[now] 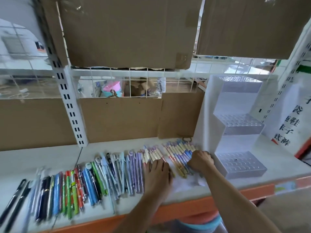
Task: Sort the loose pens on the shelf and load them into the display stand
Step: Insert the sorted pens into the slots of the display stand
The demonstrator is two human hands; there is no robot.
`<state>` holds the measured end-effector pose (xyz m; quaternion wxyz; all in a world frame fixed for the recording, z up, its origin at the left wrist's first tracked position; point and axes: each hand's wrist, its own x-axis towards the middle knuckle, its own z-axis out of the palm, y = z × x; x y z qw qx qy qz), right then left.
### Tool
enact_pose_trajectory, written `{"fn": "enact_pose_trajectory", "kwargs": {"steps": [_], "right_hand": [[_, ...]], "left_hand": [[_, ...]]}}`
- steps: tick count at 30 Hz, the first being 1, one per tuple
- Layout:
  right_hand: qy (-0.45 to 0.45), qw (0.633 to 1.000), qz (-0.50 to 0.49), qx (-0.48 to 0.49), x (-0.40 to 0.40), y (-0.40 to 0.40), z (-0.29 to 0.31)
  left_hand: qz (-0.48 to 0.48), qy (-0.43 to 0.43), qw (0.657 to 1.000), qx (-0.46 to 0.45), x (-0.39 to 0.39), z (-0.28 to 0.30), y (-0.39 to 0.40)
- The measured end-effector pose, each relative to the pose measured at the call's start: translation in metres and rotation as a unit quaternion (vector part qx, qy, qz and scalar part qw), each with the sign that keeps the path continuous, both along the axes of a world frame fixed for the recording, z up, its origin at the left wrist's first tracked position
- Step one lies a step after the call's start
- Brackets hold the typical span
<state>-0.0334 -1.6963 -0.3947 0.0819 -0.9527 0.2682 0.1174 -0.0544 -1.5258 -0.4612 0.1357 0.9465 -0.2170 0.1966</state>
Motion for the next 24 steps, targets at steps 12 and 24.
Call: {"fn": "enact_pose_trajectory", "kwargs": {"steps": [12,24], "right_hand": [[-0.131,0.988,0.046,0.069,-0.037,-0.015,0.004],[-0.162,0.972,0.111,0.131,-0.065,-0.018,0.012]], "left_hand": [[-0.035,-0.007,0.978,-0.204,0.014,0.017,-0.033],[-0.042,0.425,0.536,-0.728,0.027,0.088,-0.11]]}}
